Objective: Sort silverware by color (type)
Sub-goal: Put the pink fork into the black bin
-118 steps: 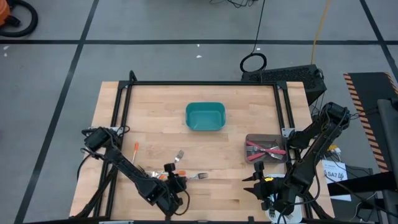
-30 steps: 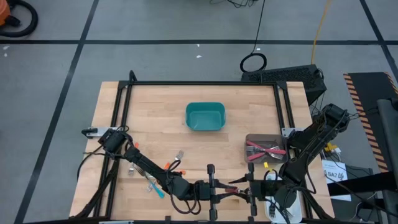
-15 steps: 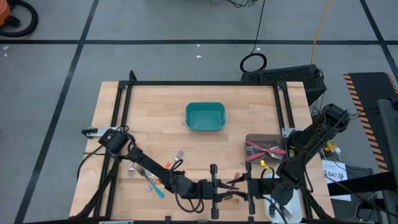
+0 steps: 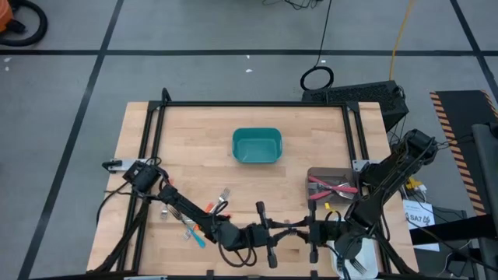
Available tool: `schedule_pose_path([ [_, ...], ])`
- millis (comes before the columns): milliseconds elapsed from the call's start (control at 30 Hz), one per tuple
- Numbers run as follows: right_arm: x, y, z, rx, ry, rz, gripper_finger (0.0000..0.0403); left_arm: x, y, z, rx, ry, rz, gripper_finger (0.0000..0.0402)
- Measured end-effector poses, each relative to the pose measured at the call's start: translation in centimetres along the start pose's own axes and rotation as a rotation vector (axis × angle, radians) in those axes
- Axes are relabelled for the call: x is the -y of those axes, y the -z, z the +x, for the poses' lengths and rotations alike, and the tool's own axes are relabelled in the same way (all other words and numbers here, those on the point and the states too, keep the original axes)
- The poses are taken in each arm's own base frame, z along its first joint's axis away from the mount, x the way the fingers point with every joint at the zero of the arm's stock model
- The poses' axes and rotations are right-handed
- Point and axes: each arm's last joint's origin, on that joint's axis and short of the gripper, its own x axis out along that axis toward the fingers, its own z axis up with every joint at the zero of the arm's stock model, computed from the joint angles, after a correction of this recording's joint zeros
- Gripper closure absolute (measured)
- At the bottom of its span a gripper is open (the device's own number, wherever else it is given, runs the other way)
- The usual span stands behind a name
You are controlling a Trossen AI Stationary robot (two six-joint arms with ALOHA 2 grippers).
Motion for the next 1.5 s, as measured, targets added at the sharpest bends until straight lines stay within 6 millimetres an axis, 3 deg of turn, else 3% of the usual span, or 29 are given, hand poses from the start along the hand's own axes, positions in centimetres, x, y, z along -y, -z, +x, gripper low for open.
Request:
schedule_pose_path([
  [367, 0.8, -1.4, -2.8, 0.021, -0.073, 0.052, 0.0377, 0.5, -1.5, -1.3, -0.120, -0.096, 0.007, 0.0360],
  [667, 3.8, -2.6, -5.7, -0.044, -0.038, 0.114, 0.0377, -0.7, -2.7, -2.5, -0.346, -0.066, 0.002, 0.0360],
  [967, 8.0, -6.6, -8.4, -0.267, 0.121, 0.120, 0.0377, -1.2, -1.8, -3.7, -0.510, -0.064, 0.041, 0.0360],
  [1100, 9.9, -7.5, -9.2, -0.380, 0.182, 0.162, 0.0377, -1.6, -1.1, -3.9, -0.564, -0.081, 0.042, 0.0360],
  [1500, 13.4, -5.8, -8.9, -0.840, 0.297, 0.256, 0.0376, -1.9, -0.5, -4.1, -0.614, -0.099, 0.045, 0.0360],
])
